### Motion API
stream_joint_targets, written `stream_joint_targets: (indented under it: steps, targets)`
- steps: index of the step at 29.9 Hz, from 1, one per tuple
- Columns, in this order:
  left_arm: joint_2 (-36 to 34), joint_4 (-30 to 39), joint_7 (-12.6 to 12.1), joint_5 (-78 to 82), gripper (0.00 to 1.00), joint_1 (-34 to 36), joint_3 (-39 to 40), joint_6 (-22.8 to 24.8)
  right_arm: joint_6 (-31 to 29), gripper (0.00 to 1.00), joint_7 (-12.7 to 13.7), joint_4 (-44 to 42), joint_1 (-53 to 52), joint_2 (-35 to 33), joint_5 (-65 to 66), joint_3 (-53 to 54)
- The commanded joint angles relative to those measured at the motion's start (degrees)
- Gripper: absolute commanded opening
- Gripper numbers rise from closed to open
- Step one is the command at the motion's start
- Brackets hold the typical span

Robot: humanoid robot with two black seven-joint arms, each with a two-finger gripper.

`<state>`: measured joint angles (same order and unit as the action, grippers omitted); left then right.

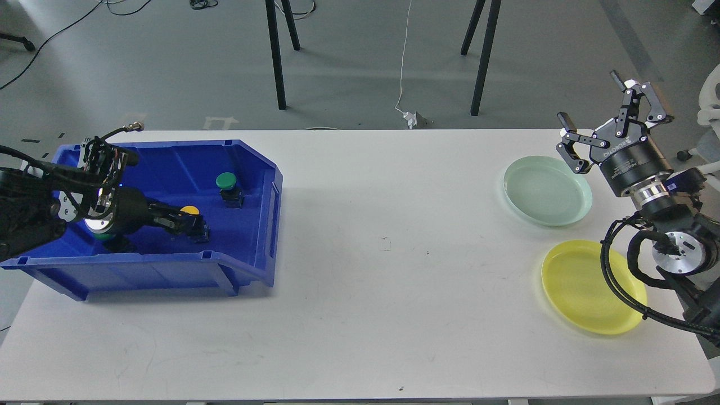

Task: Pass button and place on color plate
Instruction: 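Grasp the yellow-topped button with the left gripper, then lift the button and extend it toward the right gripper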

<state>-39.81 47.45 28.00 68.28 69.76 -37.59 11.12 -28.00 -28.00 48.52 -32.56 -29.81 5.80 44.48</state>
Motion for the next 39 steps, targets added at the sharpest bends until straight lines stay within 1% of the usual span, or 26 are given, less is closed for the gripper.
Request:
stream_joint_targets:
  steps: [1,2,4,6,8,11,13,16,19,21,23,25,28,31,34,39]
  targets:
    - [-0.7,0.7,0.0,-0.3,0.16,1.1,0.5,0.2,0.0,1.0,0.0,0.0,0.0,0.0,0.0,0.6]
    - [-1.1,1.7,0.0,-0.3,0.16,1.9,1.0,0.3,0.0,1.0,0.0,0.0,0.0,0.0,0.0,1.0]
    - [-3.9,4.8,0.0,-0.3,0.16,4.1,3.6,1.4,0.0,1.0,0.0,0.0,0.1,0.0,0.0,1.7]
    - [-8.2,10.0,0.0,-0.4,0.16,6.6,8.4,5.6,0.0,1.0,0.0,0.0,0.1,0.0,0.2,1.0]
    - [-13.2,17.7,0.0,-0.9,0.16,9.5,16.7,11.0,0.0,1.0,0.0,-0.4,0.0,0.0,0.2,1.6]
    - [-18.5,29.1,0.0,-2.2,0.17,9.6,28.9,15.4,0.0,1.0,0.0,-1.3,-0.5,0.0,0.2,2.1]
    - [-19.8,35.0,0.0,-6.7,0.17,9.5,31.9,16.1,0.0,1.0,0.0,-1.2,-0.6,-0.2,0.1,2.6]
    - [-18.0,39.5,0.0,-17.3,0.17,9.6,34.2,15.3,0.0,1.0,0.0,-0.9,-0.7,-0.9,0.1,3.1]
    - [-11.8,40.2,0.0,-24.7,0.18,8.5,36.8,12.1,0.0,1.0,0.0,-0.4,-0.7,-1.2,0.4,2.8]
    - [-5.0,39.4,0.0,-26.7,0.18,6.2,37.2,6.8,0.0,1.0,0.0,0.0,-0.6,-2.1,1.3,2.1]
    - [1.3,36.7,0.0,-26.5,0.18,3.6,37.3,0.9,0.0,1.0,0.0,2.3,-0.6,-2.4,3.0,1.1]
    - [6.8,33.1,0.0,-26.5,0.18,0.3,37.7,-2.8,0.0,1.0,0.0,5.6,-0.4,-3.1,6.0,0.4]
    - [13.2,27.3,0.0,-26.4,0.18,-2.9,37.7,-3.6,0.0,1.0,0.0,10.7,0.1,-4.3,11.5,0.2]
    - [16.2,24.1,0.0,-26.3,0.18,-5.3,37.8,-4.0,0.0,0.99,0.0,14.8,1.4,-4.9,16.1,-0.2]
    - [17.4,22.8,0.0,-26.2,0.18,-6.7,38.2,-5.0,0.0,0.99,0.0,17.5,1.9,-5.0,18.1,-2.4]
    - [17.7,22.3,0.0,-25.9,0.19,-7.8,40.4,-5.1,0.0,0.99,0.1,18.0,1.1,-4.0,19.5,-8.9]
